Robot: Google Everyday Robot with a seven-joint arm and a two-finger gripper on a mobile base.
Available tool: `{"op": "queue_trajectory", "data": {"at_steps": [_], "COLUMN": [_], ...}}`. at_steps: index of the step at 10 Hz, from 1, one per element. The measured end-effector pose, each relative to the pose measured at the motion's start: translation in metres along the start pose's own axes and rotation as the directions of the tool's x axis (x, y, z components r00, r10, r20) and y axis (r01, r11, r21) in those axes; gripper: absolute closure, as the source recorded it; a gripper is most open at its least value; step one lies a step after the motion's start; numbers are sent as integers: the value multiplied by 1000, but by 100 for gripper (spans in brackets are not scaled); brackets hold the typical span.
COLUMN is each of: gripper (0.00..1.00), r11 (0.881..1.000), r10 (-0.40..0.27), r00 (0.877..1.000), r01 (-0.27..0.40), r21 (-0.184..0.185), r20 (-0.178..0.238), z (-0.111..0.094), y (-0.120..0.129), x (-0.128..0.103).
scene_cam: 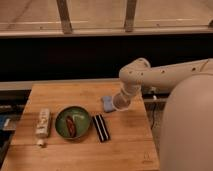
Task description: Pick up the ceramic cup
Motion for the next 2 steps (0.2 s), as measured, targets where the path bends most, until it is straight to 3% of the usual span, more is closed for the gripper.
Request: {"op": "queue_trajectory", "data": {"at_steps": [1, 2], "gripper": [100, 100], "r11": [1000, 1000], "r10": [14, 14], "r00": [999, 999], "r01": [-14, -14], "r21": [3, 1], "r20": [29, 29], "z": [-9, -9], "y": [-5, -4], "x": [-2, -2]}}
